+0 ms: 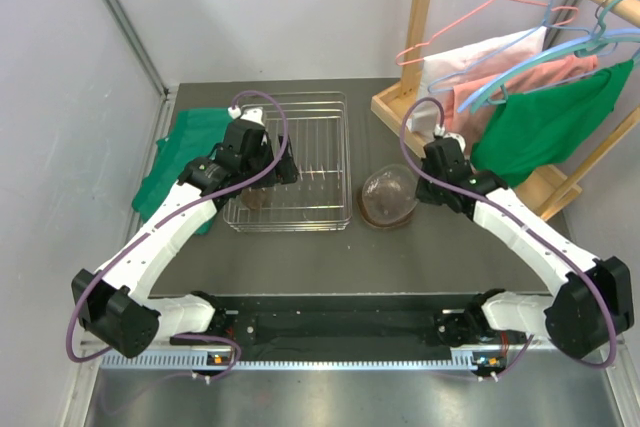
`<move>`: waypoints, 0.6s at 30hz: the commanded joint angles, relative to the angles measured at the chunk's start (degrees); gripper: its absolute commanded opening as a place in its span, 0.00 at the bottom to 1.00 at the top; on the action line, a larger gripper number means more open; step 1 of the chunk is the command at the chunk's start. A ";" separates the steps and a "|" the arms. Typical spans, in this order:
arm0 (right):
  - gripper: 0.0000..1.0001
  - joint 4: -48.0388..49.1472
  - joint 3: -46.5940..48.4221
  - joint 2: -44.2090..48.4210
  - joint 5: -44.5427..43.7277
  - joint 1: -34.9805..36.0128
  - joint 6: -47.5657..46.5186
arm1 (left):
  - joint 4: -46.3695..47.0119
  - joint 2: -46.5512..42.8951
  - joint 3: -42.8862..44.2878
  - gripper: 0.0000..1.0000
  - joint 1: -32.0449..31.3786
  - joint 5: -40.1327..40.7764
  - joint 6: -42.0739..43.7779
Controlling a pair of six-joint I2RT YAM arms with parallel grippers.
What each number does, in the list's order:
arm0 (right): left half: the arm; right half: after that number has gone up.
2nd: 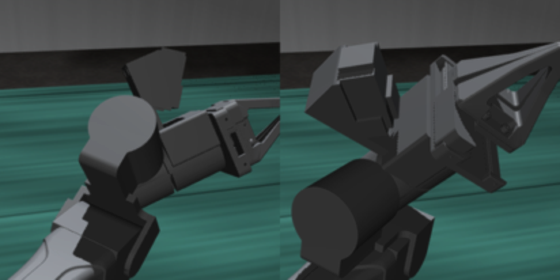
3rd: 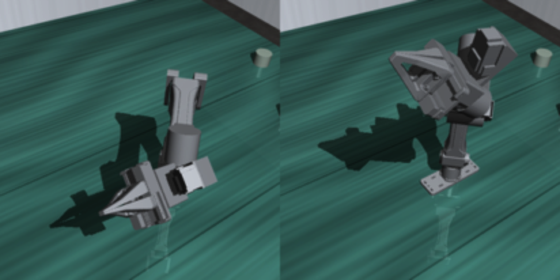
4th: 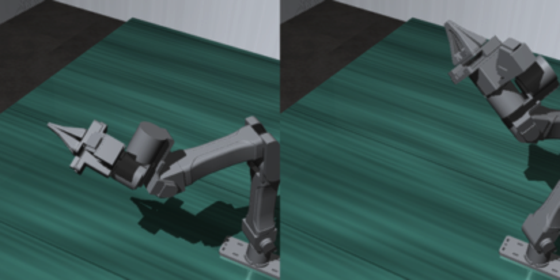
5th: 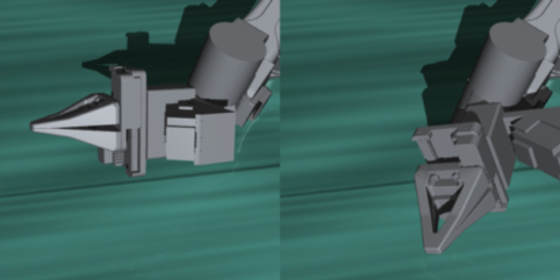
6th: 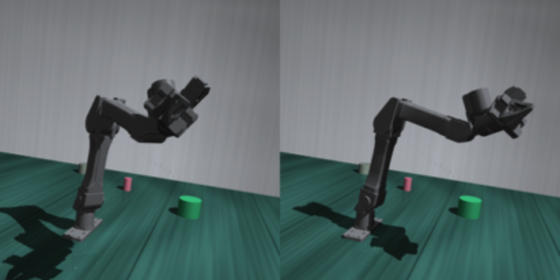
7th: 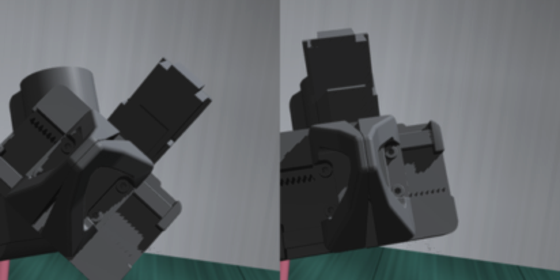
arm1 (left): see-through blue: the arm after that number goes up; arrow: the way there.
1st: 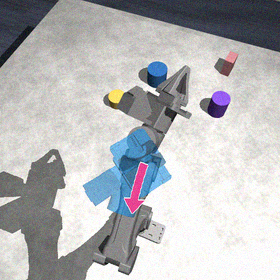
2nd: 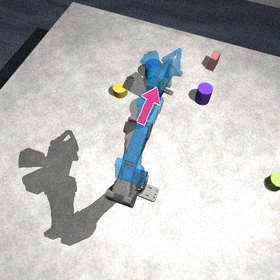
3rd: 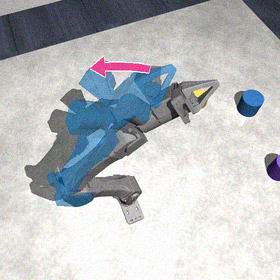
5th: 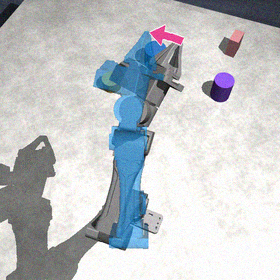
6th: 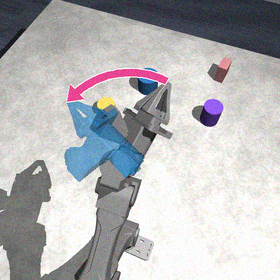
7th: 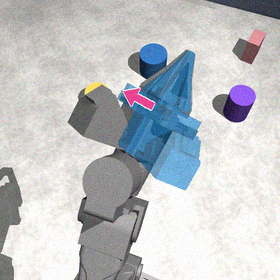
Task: Load the plates into the dish rack
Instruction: Pick up the plate at the center of the board, then insert the plate into the dish rack.
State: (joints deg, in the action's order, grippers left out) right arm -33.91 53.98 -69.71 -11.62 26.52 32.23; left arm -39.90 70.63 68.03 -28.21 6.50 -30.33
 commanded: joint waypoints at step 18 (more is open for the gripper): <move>0.00 -2.04 -2.03 15.13 3.44 0.63 3.90 | 8.61 1.79 1.14 0.99 0.26 -10.19 -0.61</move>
State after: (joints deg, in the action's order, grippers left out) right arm -37.52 52.01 -56.80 -10.57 26.52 35.20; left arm -35.90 71.13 68.03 -28.16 -0.34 -30.30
